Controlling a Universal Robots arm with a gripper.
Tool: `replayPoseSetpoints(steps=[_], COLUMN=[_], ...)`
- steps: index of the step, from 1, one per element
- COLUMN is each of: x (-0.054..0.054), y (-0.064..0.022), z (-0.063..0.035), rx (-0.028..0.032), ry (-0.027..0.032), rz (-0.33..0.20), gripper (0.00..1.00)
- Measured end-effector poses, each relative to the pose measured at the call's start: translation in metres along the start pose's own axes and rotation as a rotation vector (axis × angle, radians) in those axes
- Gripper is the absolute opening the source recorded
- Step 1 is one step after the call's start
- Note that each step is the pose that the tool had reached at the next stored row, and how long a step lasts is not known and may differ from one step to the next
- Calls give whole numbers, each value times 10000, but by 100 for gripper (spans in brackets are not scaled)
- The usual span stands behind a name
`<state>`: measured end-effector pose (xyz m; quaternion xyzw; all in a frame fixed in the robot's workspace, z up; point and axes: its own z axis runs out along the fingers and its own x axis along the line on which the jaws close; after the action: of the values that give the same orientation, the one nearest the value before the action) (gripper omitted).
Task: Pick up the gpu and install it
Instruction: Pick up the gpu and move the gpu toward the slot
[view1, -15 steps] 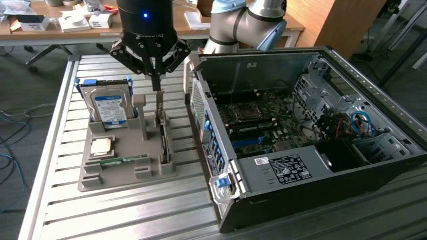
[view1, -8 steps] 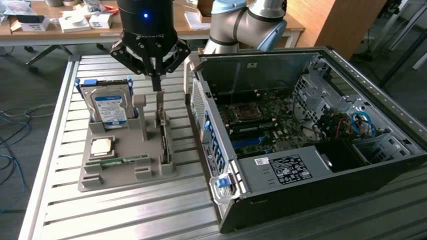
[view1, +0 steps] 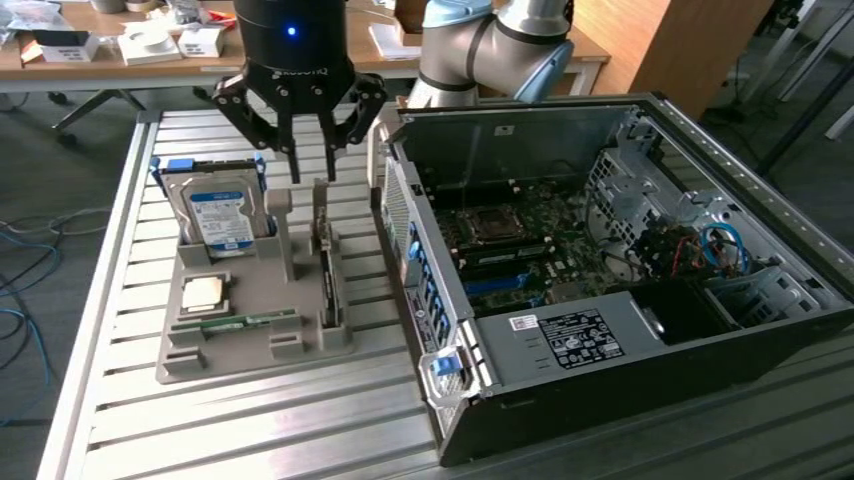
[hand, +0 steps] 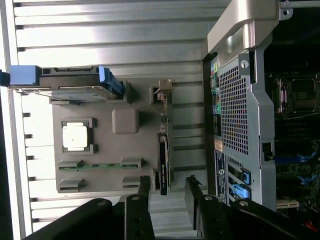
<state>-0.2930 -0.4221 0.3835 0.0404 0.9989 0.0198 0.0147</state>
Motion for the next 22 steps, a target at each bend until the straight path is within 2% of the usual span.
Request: replayPoseSetpoints(steps=[1, 2, 12, 13, 22], x=[0, 0, 0, 0, 1], y=[0, 0, 0, 0, 0], z=[0, 0, 0, 0, 2], rx=[0, 0, 0, 0, -12], ry=[0, 1, 1, 0, 1], rz=[0, 0, 0, 0, 1], gripper=[41, 47, 49, 55, 55])
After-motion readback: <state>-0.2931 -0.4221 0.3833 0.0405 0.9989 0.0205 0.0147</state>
